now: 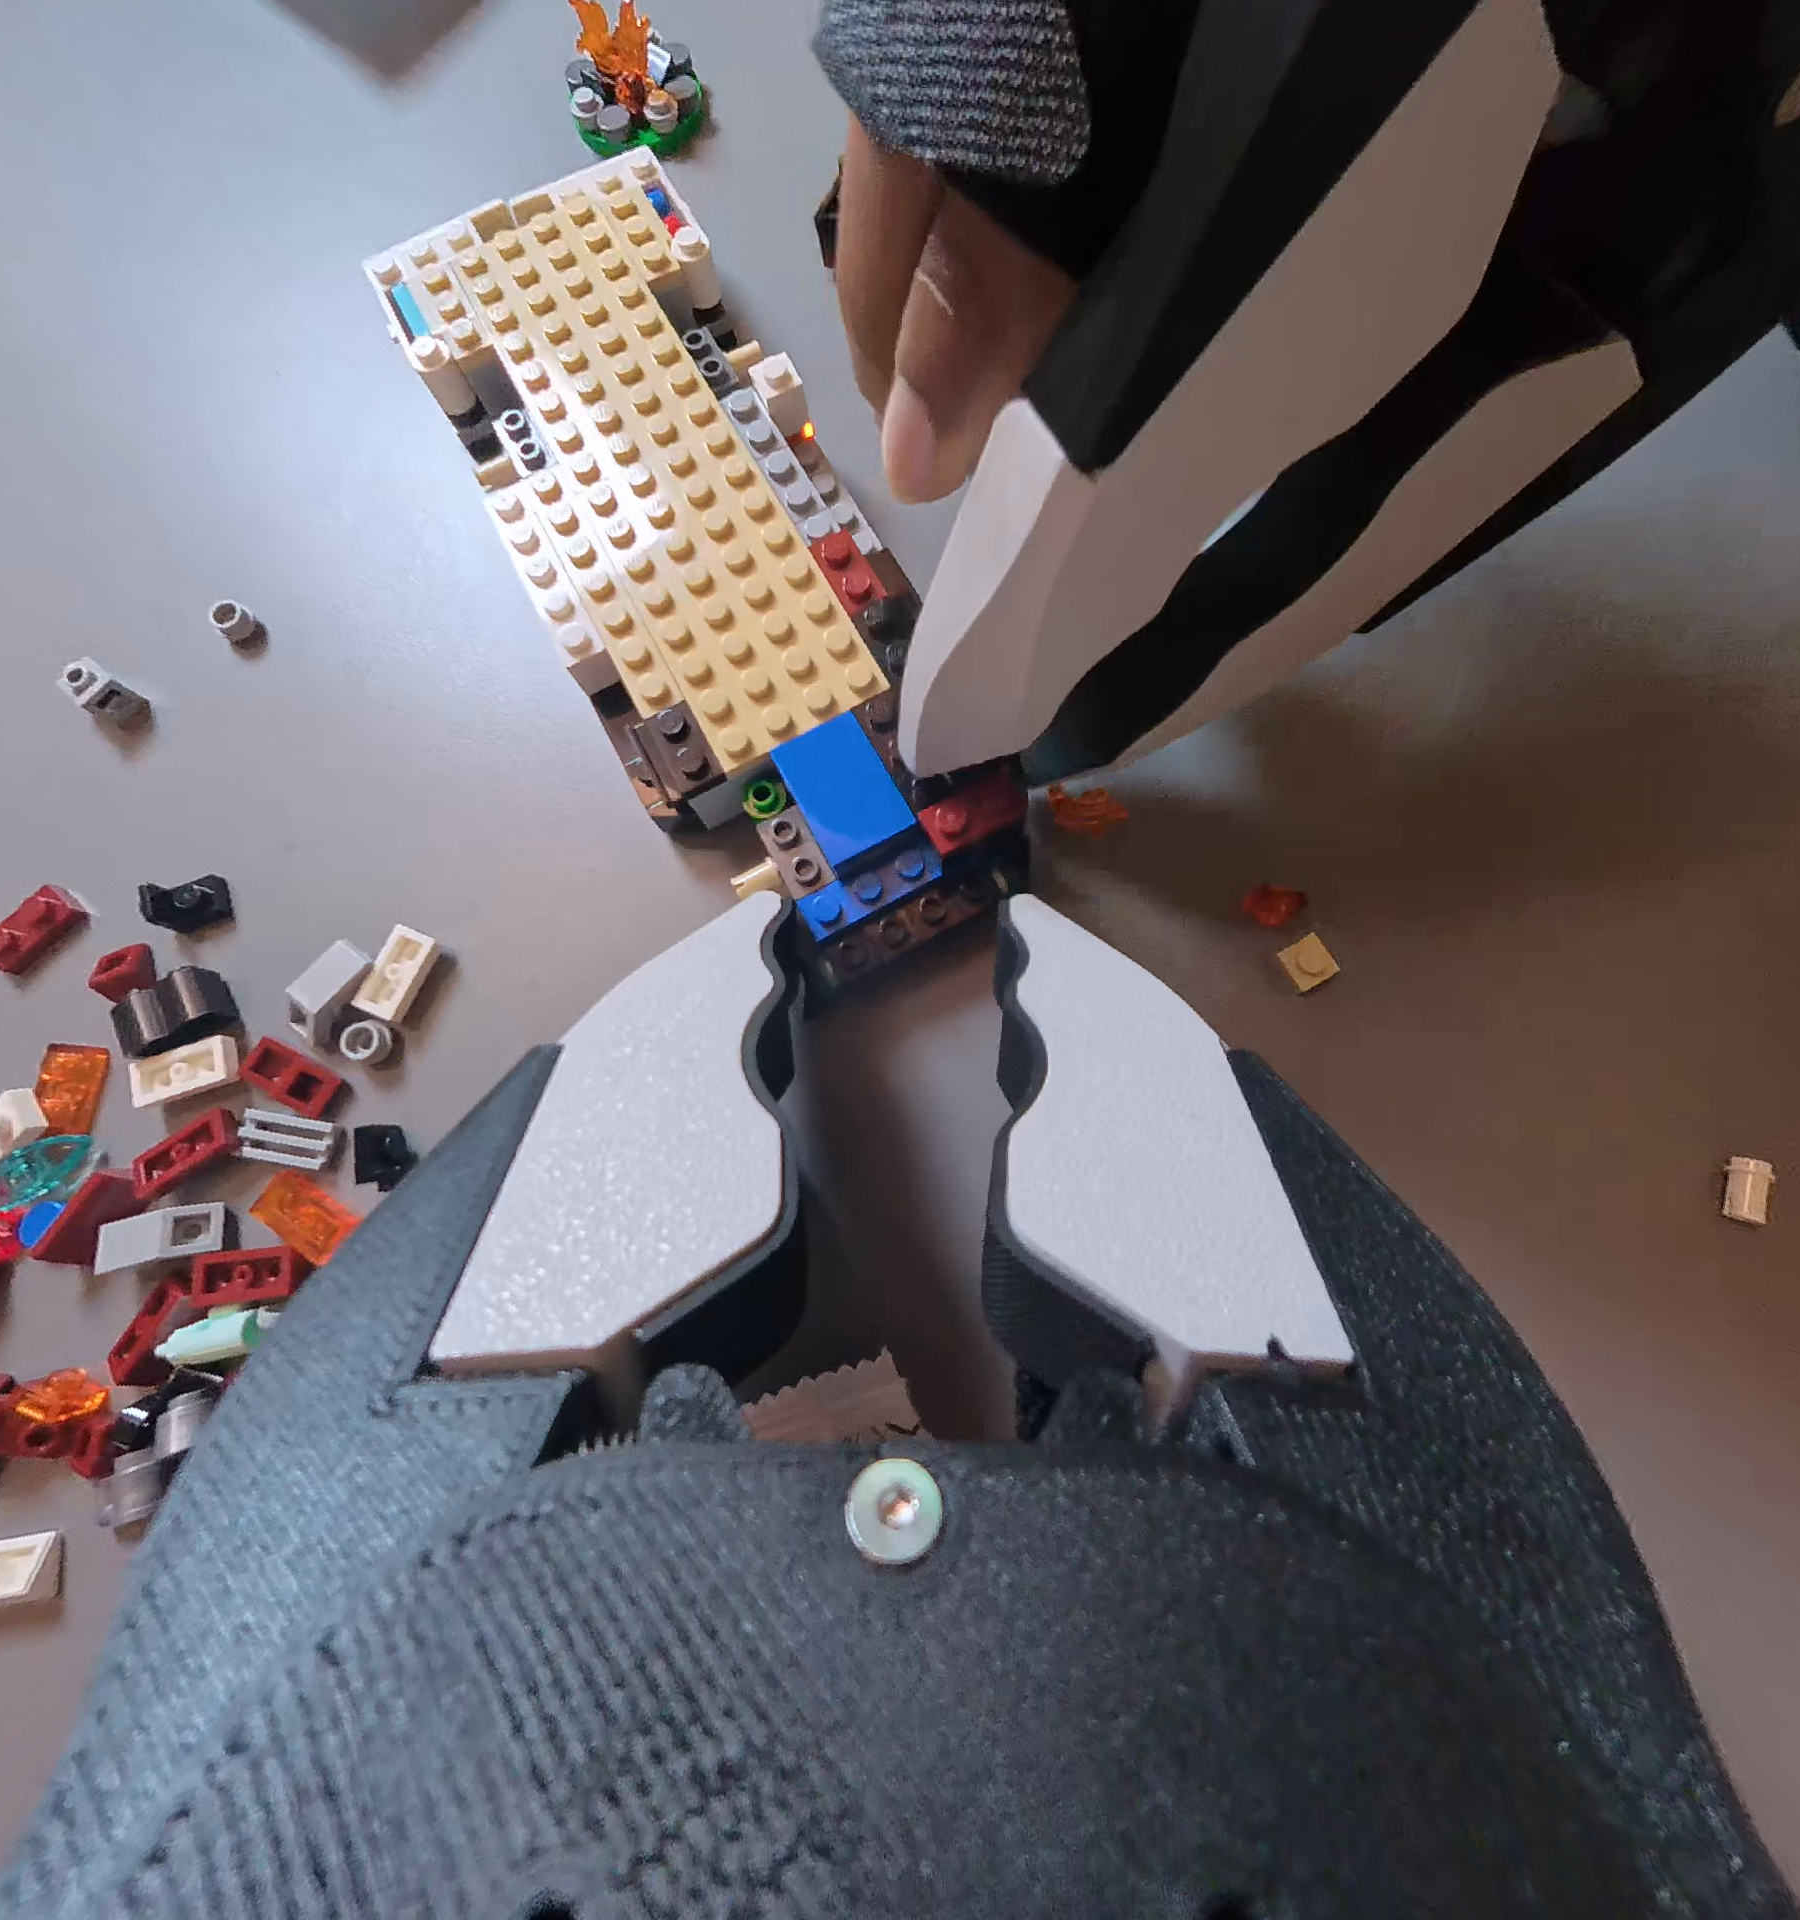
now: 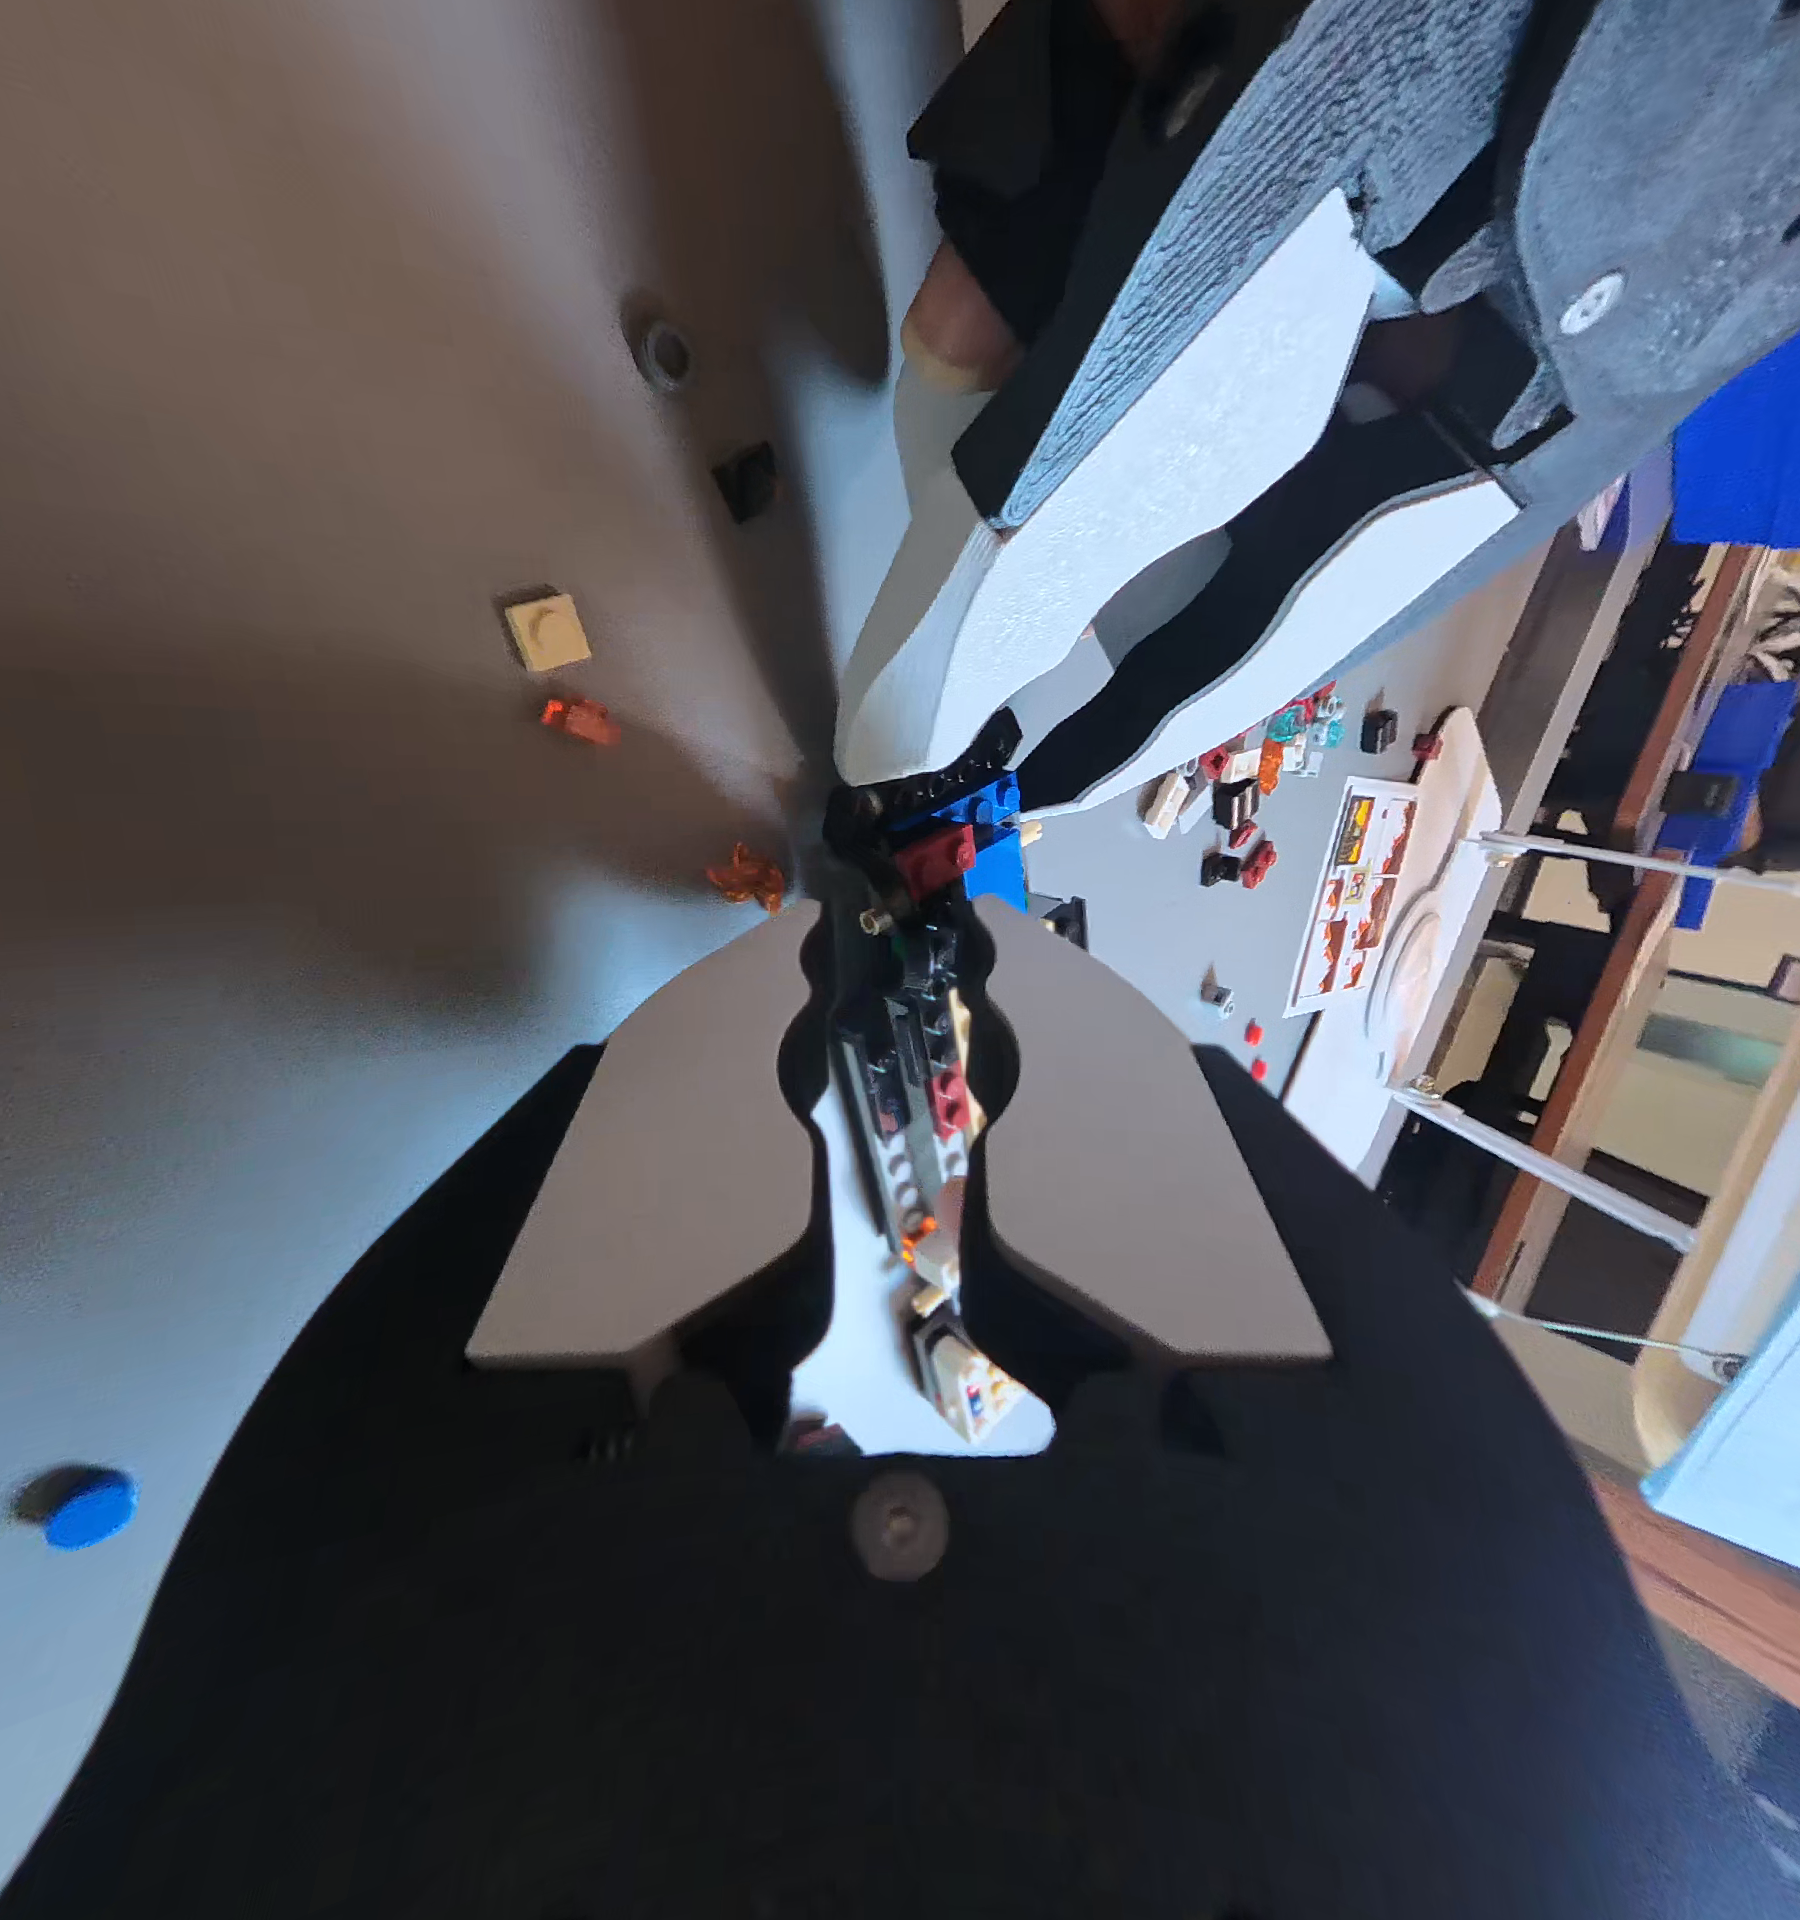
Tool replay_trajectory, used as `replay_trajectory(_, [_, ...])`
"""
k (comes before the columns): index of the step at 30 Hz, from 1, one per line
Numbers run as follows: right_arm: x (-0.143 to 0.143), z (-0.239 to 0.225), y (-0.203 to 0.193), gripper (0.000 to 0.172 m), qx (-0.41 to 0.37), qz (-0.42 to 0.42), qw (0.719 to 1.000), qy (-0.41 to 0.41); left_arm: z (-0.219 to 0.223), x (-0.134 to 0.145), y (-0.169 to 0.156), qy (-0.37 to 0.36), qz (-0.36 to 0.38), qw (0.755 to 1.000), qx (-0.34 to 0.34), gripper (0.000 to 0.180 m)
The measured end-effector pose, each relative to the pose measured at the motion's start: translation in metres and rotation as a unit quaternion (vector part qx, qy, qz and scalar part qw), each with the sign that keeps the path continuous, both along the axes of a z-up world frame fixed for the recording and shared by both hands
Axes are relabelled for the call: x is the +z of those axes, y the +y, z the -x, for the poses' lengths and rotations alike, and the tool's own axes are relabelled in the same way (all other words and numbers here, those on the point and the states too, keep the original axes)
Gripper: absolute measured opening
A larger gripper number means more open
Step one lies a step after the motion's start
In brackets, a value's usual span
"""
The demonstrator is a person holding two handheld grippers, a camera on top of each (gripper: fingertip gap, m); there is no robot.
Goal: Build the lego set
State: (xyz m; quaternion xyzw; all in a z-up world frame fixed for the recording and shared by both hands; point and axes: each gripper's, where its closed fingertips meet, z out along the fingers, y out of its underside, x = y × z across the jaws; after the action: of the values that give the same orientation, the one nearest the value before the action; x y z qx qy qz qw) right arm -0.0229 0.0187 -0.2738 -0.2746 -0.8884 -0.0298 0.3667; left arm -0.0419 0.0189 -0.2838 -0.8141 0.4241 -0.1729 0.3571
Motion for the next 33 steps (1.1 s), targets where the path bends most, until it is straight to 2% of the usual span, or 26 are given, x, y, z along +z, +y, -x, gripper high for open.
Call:
replay_trajectory(8, [0.011, -0.017, 0.007, 0.022, -0.049, 0.022, 0.996, 0.070, 0.000, 0.001, -0.001, -0.011, 0.006, 1.000, -0.003, 0.037])
replay_trajectory(14, [0.007, -0.017, 0.007, 0.018, -0.051, 0.002, 0.996, 0.068, 0.002, 0.002, -0.002, -0.005, 0.006, 1.000, -0.002, 0.038])
replay_trajectory(22, [0.014, -0.052, 0.009, 0.016, -0.120, 0.103, 0.983, 0.089, 0.012, 0.035, -0.006, -0.043, -0.030, 0.999, 0.009, 0.037])
replay_trajectory(28, [0.024, -0.091, 0.033, 0.016, -0.196, 0.149, 0.962, 0.117, 0.037, 0.054, -0.006, -0.077, -0.063, 0.994, 0.053, 0.037])
replay_trajectory(33, [0.032, -0.111, 0.076, 0.017, -0.247, 0.136, 0.952, 0.115, 0.058, 0.065, -0.010, -0.121, -0.079, 0.986, 0.089, 0.033])
